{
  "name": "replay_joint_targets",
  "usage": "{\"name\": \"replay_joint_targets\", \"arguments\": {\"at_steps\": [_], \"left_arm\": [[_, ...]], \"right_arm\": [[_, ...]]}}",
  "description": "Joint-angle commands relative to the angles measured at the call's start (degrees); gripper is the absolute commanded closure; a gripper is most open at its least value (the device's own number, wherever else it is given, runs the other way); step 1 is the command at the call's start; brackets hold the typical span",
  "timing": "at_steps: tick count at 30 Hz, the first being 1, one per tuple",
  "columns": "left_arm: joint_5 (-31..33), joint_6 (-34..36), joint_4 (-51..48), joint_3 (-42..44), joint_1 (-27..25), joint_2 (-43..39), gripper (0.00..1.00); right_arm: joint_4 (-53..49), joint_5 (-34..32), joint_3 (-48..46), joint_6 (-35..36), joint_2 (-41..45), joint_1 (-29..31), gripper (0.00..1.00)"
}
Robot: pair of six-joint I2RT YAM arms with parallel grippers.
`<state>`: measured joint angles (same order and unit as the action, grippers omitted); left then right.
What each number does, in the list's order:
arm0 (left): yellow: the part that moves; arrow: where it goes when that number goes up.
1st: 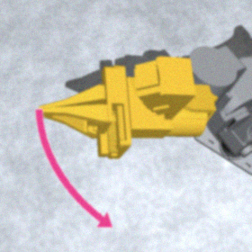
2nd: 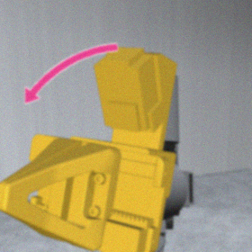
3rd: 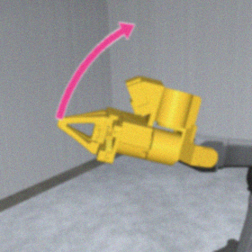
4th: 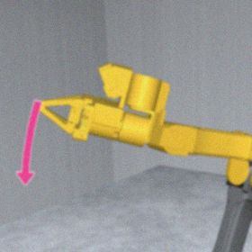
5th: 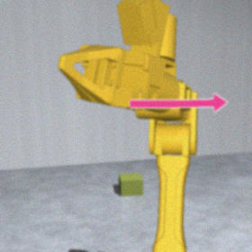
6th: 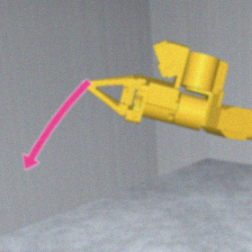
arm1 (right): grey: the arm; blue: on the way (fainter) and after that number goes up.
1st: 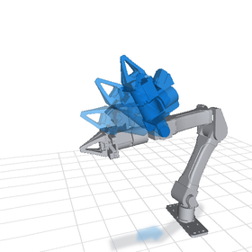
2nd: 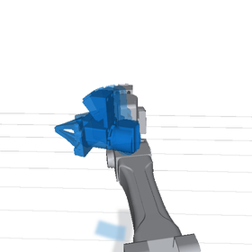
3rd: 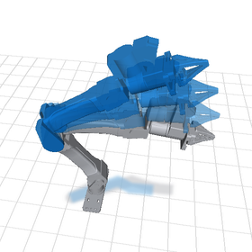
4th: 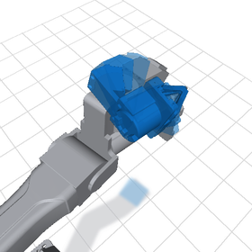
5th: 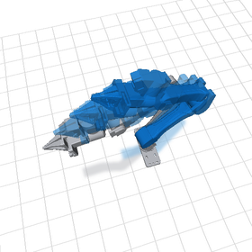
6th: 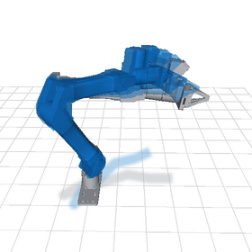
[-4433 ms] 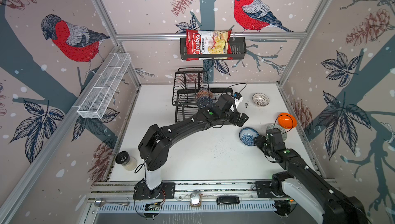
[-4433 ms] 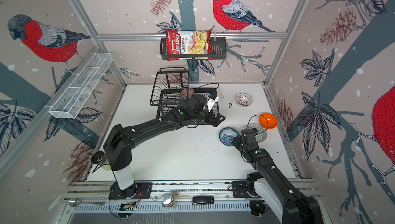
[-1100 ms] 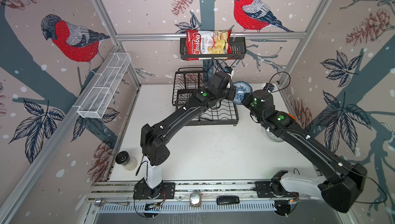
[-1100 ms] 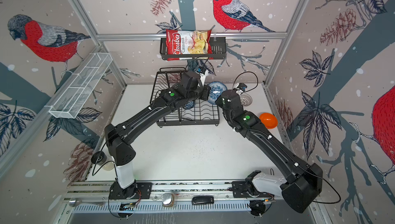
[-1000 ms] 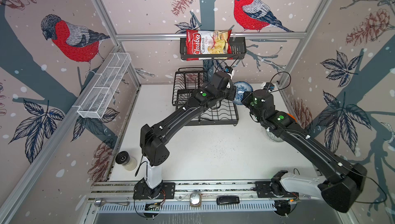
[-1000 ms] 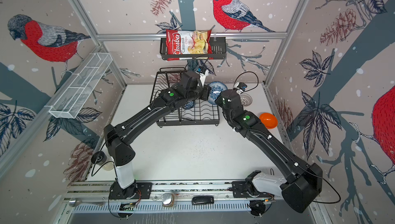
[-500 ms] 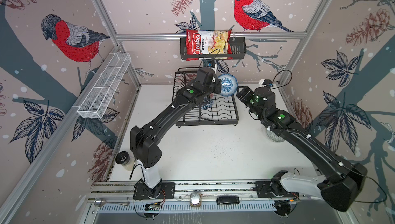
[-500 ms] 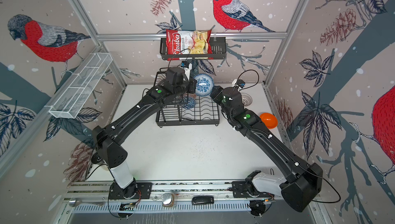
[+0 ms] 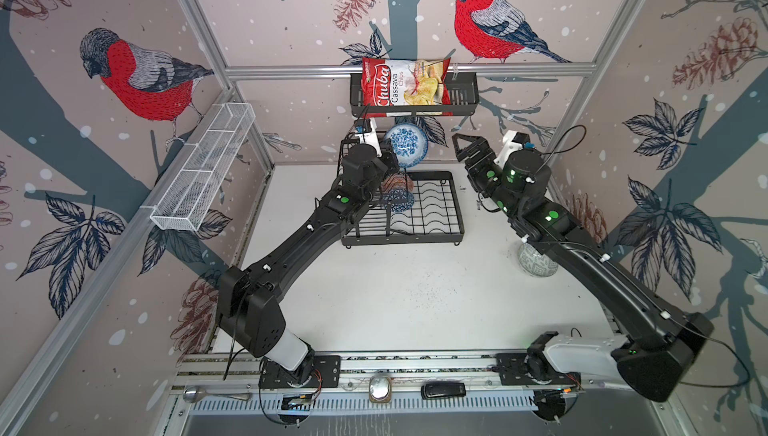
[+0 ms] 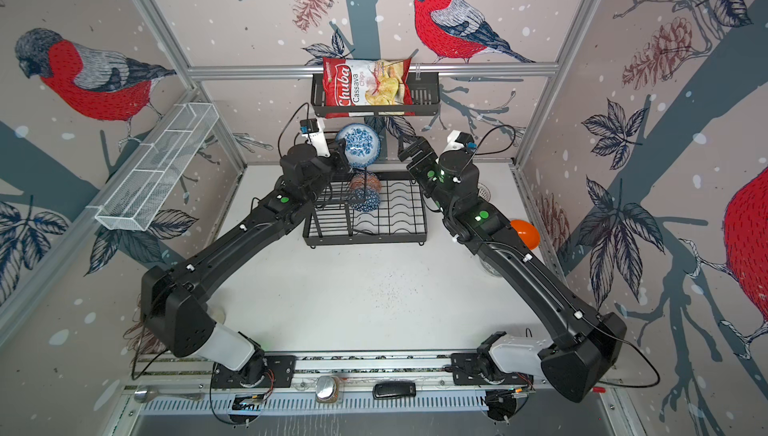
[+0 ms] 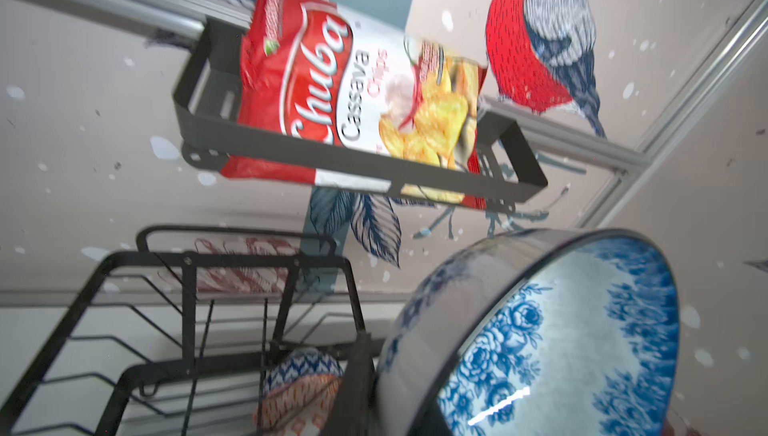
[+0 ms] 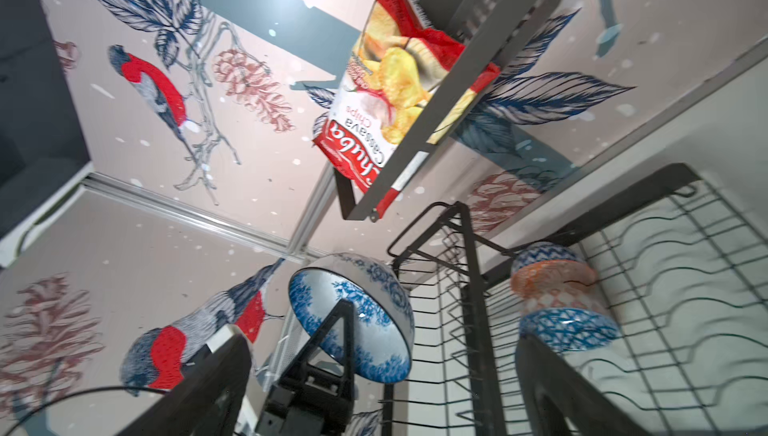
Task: Load the bowls into the dish rack
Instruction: 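Raise the blue floral bowl high above the rack with both grippers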
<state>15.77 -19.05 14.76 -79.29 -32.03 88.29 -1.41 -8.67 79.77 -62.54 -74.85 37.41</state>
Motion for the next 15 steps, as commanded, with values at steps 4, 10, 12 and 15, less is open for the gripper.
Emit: {"name": "replay_joint_targets", "arguments": {"at_steps": [4,10,12,15], "left_arm": [[6.86,6.57,22.59,3.52,0.04,0.43,1.0],[7.16,12.51,33.8,6.28,0.01,1.53,1.0],[7.25,14.04,35.81,6.71,0.03,1.92,1.0],[6.01,15.8,39.09,8.18,0.02,1.93,1.0]], "right_arm": [[9.13,1.43,8.23,-8.18,-5.78,4.05,0.0],[14.89,4.27,13.61,-15.19,-12.6,5.65,0.0],[16.29,5.16,14.63,-17.18,-14.51,6.2,0.0],[18.91,5.24,14.99,-18.84,-16.5,7.21,0.0]]}}
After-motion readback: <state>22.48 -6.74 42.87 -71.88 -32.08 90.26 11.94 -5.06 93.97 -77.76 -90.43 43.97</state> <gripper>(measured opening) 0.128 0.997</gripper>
